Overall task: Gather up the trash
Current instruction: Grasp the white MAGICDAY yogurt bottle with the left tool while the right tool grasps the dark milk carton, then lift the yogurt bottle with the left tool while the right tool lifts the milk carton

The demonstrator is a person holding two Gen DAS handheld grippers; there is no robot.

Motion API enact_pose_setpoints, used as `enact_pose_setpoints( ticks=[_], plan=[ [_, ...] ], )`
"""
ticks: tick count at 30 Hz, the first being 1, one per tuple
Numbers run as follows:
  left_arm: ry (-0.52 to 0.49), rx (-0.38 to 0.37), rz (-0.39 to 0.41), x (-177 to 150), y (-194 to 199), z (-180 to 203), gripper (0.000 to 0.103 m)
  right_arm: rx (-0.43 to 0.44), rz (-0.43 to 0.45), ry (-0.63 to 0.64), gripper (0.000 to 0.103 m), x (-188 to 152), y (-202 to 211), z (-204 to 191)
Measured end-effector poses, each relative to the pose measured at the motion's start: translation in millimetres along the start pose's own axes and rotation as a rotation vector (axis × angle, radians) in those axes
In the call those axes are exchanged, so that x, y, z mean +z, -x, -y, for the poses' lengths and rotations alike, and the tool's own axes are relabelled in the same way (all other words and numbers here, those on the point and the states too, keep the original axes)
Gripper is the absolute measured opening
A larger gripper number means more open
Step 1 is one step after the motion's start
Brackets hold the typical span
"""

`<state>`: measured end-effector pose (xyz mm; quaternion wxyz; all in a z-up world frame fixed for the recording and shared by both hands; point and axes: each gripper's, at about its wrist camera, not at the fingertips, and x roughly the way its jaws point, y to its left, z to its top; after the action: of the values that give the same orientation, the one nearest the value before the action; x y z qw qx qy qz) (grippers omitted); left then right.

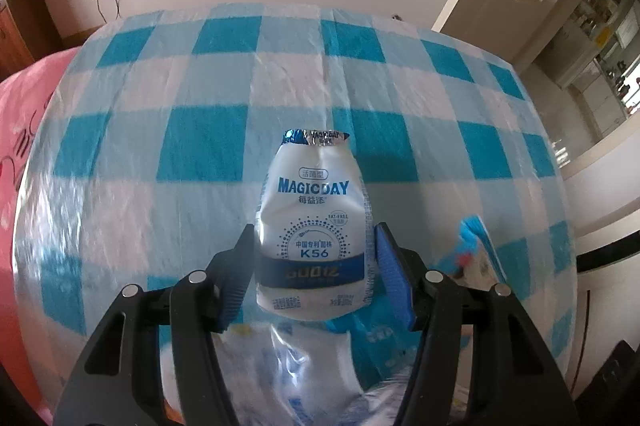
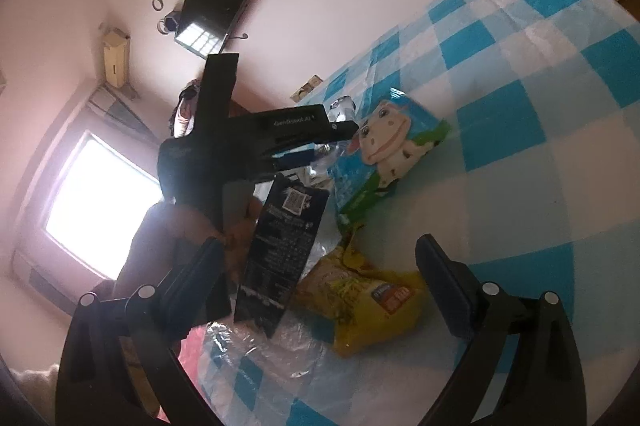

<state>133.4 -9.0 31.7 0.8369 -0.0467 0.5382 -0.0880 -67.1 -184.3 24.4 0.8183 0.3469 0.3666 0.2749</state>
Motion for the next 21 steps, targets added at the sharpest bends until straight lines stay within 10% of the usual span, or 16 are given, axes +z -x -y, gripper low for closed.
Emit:
enact_pose_setpoints(
  ticks=[21],
  plan=[
    [0.114, -0.056, 0.127, -45.6, 46.1, -7.5, 0.06, 0.131, -0.075, 0.022, 0.063, -0.7, -25.6, -14.0]
  ],
)
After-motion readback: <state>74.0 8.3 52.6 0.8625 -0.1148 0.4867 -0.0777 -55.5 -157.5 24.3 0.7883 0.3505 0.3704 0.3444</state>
